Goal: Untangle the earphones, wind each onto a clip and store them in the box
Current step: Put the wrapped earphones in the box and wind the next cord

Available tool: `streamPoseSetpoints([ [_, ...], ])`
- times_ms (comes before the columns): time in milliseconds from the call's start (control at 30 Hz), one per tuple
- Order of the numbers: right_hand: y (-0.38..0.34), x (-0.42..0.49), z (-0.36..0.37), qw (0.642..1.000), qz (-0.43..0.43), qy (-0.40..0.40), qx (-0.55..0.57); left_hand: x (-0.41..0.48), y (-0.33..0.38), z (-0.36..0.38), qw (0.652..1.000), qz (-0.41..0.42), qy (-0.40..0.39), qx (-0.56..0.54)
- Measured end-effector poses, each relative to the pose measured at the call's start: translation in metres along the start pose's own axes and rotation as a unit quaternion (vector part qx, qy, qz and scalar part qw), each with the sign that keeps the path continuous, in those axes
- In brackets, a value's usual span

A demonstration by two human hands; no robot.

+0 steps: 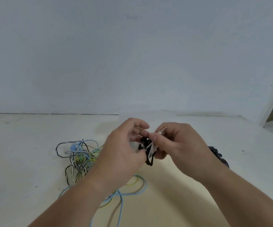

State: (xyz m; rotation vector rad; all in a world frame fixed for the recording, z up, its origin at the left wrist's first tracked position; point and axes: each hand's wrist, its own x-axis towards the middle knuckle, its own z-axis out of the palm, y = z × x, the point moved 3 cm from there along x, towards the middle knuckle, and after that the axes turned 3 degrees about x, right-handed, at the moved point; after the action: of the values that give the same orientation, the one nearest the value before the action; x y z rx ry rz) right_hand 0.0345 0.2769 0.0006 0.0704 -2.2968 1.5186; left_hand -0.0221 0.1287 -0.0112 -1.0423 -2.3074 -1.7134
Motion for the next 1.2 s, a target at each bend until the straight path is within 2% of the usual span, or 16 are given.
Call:
streamPoseSetpoints([
  [267, -0.001, 0.002, -0.002, 0.990, -0.006, 0.048, 0.132, 0.006, -0.006, -0.001, 0.991, -0.035, 0.053, -0.120],
  [567, -0.003, 0.001, -0.003, 0.983, 0.004, 0.076, 0.169, 0.005, -0.008, 0.000, 0.969, -0.105, 0.050, -0.216],
  [667, -0.003, 0.000, -0.002, 0.991, 0.004, 0.061, 0.115, 0.002, -0.004, 0.004, 0.967, -0.106, 0.026, -0.229],
  [767, -0.003, -0.001, 0.000, 0.998, 0.002, 0.053, 0.042, 0.001, -0.006, 0.007, 0.977, -0.086, 0.016, -0.194],
  [933, -0.005, -0.002, -0.003, 0.997, 0.004, 0.074, -0.024, 0.001, -0.006, 0.006, 0.992, -0.056, 0.032, -0.112],
  [1200, -0.008, -0.004, 0.002, 0.991, -0.021, 0.022, -0.131, 0.002, -0.006, 0.001, 0.996, -0.030, 0.072, -0.053],
])
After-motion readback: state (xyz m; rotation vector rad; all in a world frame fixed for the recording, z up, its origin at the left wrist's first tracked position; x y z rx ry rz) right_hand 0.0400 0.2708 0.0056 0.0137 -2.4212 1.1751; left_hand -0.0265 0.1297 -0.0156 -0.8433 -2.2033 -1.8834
